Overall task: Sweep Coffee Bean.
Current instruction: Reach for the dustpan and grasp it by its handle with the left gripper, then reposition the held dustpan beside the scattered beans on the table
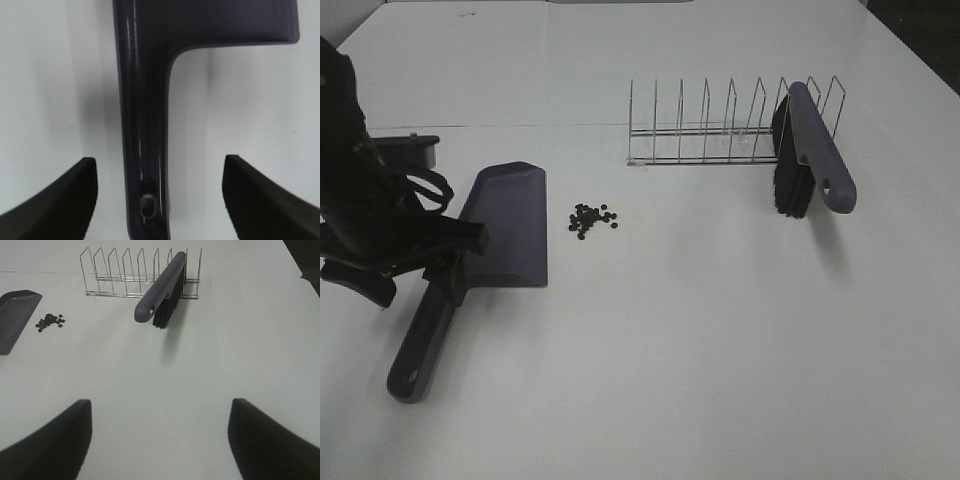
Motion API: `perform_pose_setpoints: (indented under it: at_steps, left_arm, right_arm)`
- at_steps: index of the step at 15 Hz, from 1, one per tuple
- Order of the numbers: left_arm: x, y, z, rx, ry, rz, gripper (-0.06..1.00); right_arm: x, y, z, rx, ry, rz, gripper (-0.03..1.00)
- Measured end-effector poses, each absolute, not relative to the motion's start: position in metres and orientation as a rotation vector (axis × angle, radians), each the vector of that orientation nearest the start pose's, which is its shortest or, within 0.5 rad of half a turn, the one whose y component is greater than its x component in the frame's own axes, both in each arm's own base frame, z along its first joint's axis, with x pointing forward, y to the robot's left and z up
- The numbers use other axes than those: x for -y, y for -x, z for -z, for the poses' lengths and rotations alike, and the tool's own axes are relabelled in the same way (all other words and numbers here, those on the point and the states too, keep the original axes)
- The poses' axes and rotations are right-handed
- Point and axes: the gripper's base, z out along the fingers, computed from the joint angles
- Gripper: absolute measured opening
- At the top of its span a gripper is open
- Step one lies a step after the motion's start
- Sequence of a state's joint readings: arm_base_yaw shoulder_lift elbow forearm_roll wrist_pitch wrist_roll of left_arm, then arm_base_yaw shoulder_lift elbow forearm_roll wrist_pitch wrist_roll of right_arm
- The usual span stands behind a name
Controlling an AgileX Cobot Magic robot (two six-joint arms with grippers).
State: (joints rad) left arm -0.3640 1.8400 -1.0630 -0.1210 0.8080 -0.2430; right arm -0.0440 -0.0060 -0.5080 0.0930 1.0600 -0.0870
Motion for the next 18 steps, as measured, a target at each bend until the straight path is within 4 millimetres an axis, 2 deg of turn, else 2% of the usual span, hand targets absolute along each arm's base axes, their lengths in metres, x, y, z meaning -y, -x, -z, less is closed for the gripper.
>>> perform_pose_setpoints:
  at_steps: [2,7,8,9,10,18]
  left_arm:
    - [0.125,-0.303,-0.131,-3.152,-0.05,0.136,0.64]
    - [0.127,-0.311,-0.096,-3.168,-0.046,0.102,0.63]
    - [0.128,-0.314,-0.095,-3.165,-0.05,0.1,0.59]
    - [0.128,-0.316,-0.095,-3.163,-0.053,0.099,0.51]
    - [0.129,-0.318,-0.096,-3.156,-0.051,0.106,0.31]
    - [0.13,-0.318,-0.1,-3.145,-0.022,0.088,0.32]
  right_arm:
    - [-0.008,0.007,-0.28,-2.026,0.049,-0.028,0.64]
    - [-0.008,0.007,-0.28,-2.026,0.049,-0.028,0.64]
    - [-0.008,0.007,-0.28,-2.026,0.049,-0.028,0.64]
    - [-0.008,0.007,-0.28,-2.026,0.049,-0.028,0.64]
    - [-0.008,0.007,-0.28,-2.026,0.049,-0.028,0.64]
    - [-0.008,0.007,-0.28,-2.026,0.049,-0.028,0.64]
